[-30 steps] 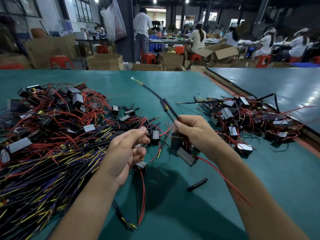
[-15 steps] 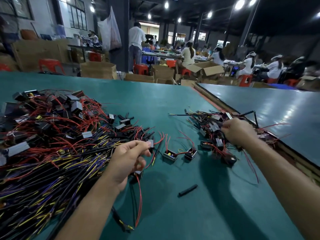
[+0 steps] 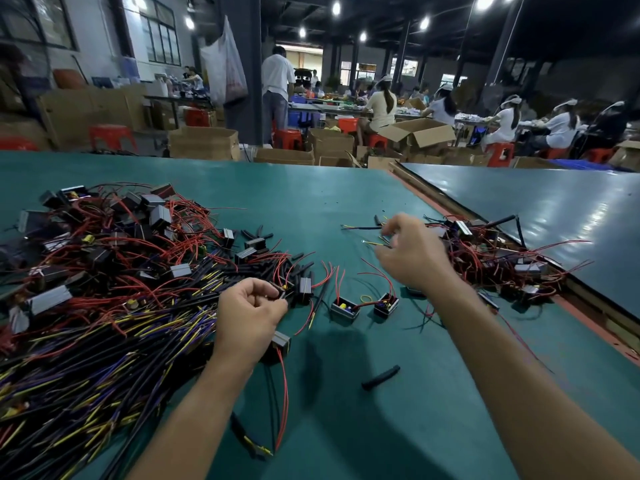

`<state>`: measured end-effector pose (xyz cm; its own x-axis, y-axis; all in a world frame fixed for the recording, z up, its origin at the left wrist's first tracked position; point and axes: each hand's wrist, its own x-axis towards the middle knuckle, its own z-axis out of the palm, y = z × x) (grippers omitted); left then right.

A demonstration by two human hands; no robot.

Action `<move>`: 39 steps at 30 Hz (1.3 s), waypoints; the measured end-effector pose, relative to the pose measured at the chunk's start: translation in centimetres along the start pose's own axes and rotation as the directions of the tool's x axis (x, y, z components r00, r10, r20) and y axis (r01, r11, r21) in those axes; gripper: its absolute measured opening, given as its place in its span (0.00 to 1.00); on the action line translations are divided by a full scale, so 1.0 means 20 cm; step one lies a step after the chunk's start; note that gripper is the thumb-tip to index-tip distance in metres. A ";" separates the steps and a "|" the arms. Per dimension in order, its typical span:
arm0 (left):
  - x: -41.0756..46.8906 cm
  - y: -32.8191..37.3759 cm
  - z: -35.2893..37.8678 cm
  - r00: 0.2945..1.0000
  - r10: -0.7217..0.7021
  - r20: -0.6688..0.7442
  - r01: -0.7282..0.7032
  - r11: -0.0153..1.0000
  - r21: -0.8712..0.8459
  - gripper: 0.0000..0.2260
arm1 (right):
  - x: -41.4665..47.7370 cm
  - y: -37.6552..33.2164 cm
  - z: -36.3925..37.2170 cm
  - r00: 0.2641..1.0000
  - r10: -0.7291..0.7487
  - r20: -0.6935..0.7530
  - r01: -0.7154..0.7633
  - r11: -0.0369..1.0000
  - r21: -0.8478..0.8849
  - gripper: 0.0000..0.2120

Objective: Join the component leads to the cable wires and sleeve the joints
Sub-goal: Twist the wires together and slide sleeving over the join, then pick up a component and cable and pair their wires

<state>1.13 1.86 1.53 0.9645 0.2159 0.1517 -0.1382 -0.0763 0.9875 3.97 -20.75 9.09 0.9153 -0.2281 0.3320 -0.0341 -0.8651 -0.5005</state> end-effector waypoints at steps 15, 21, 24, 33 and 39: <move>-0.03 -0.04 -0.03 0.992 0.071 0.106 -0.128 0.584 0.802 0.11 | -0.21 -0.13 0.41 0.991 -0.117 0.062 0.100 0.967 0.235 0.08; -0.04 -0.05 -0.03 0.981 0.147 0.131 -0.196 0.702 0.684 0.12 | -0.16 -0.07 0.36 0.994 0.087 -0.065 -0.066 0.959 0.275 0.05; -0.02 -0.05 -0.03 0.975 0.187 0.115 -0.216 0.719 0.660 0.14 | -0.12 -0.02 0.30 0.979 0.176 -0.102 -0.146 0.957 0.252 0.07; 0.01 -0.08 -0.03 0.963 0.263 0.058 -0.234 0.712 0.662 0.11 | -0.13 0.06 0.17 0.891 0.112 0.440 -0.116 0.993 -0.019 0.09; -0.01 -0.04 -0.02 0.957 0.286 0.046 -0.247 0.723 0.645 0.08 | -0.19 -0.04 0.15 0.841 -0.081 0.535 -0.192 0.880 0.435 0.05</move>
<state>0.90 2.18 0.66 0.8940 0.1403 0.4256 -0.1931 -0.7364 0.6484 1.73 -17.89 5.83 0.9871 0.1179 -0.1084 -0.0311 -0.5229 -0.8518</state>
